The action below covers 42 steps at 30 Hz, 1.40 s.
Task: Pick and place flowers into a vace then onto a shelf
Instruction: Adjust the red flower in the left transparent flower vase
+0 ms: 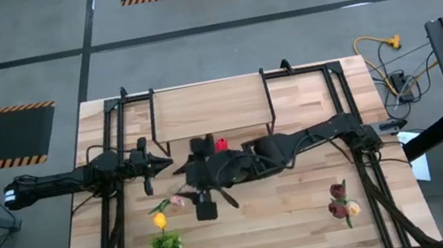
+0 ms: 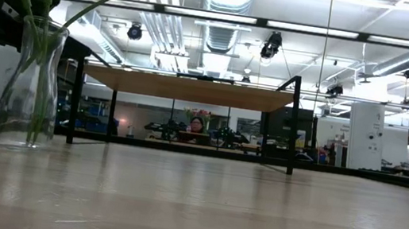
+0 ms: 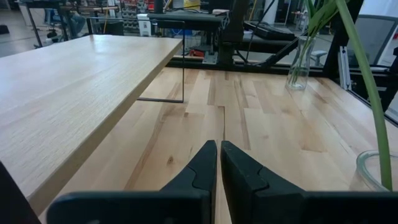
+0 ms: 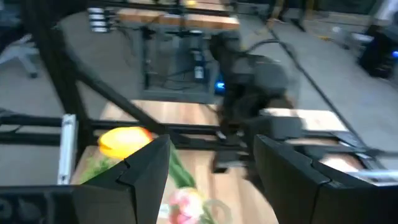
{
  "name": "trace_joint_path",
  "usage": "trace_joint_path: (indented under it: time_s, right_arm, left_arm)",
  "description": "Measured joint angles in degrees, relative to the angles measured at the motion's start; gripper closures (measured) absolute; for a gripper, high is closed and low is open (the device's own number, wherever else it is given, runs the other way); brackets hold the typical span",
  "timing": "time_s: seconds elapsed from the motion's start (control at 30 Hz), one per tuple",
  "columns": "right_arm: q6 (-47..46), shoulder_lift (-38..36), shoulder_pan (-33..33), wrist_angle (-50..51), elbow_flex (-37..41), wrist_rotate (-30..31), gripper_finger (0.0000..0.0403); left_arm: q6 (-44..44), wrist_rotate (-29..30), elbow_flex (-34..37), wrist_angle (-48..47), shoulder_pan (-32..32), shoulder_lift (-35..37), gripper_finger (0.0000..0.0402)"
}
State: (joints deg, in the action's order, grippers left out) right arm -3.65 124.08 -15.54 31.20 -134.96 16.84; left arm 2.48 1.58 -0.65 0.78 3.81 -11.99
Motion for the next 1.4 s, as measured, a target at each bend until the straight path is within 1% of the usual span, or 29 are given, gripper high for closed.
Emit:
trace_joint_path:
  time_s: [0.03,0.1,0.23,0.47,0.53,0.63,0.73,0.83,0.97,1.03,1.13,1.2,1.3,1.4]
  right_arm:
    - [-0.6,-0.9,-0.2,1.1,0.3,1.8,0.0179]
    - [-3.3,-2.5,-0.5,6.6,0.3,4.3,0.0179]
    - [-11.4,-4.0,-2.0,18.0,0.4,4.1,0.0179]
    - [-16.1,-4.0,-7.5,26.3,0.6,3.5,0.0179]
    - [-18.2,-4.0,-8.2,29.5,1.4,4.5,0.0179]
    - [-22.5,-4.0,-8.8,31.8,5.0,6.6,0.0179]
    - [-24.4,-3.9,-8.7,31.9,9.1,7.1,0.0179]
    - [-24.4,-3.9,-8.3,28.4,14.1,7.7,0.0179]
    - [-24.8,-3.8,-7.1,23.4,20.7,11.7,0.0179]
    - [-25.2,-4.1,-6.7,19.9,23.8,15.0,0.0179]
    - [-24.9,-5.3,-6.7,13.3,28.7,22.0,0.0179]
    - [-24.4,-7.0,-6.8,8.7,32.4,24.7,0.0179]
    - [-21.3,-10.6,-6.9,-3.8,39.5,25.4,0.0179]
    - [-15.3,-14.0,-6.9,-22.4,48.5,25.3,0.0179]
  left_arm:
    - [0.0,0.0,0.0,0.0,0.0,0.0,0.0396]
    - [0.0,0.0,0.0,-0.1,0.0,0.0,0.0396]
    - [0.0,0.0,0.0,-0.1,0.0,0.0,0.0396]
    - [0.0,0.0,0.0,-0.1,0.0,0.0,0.0396]
    - [0.0,0.0,0.0,-0.1,0.0,0.0,0.0396]
    - [0.0,0.0,0.0,-0.2,0.0,0.0,0.0396]
    - [0.0,0.0,0.0,-0.1,0.0,0.0,0.0396]
    - [0.0,0.0,0.0,-0.1,0.0,0.0,0.0396]
    - [0.0,0.0,0.0,-0.2,0.0,0.0,0.0396]
    - [0.0,0.0,0.0,-0.2,0.0,0.0,0.0396]
    - [0.0,0.0,0.0,-0.2,0.0,0.0,0.0396]
    - [0.0,0.0,0.0,-0.2,0.0,0.0,0.0396]
    - [0.0,0.0,0.0,-0.3,0.0,0.0,0.0396]
    - [0.0,0.0,0.0,-0.3,0.0,-0.1,0.0396]
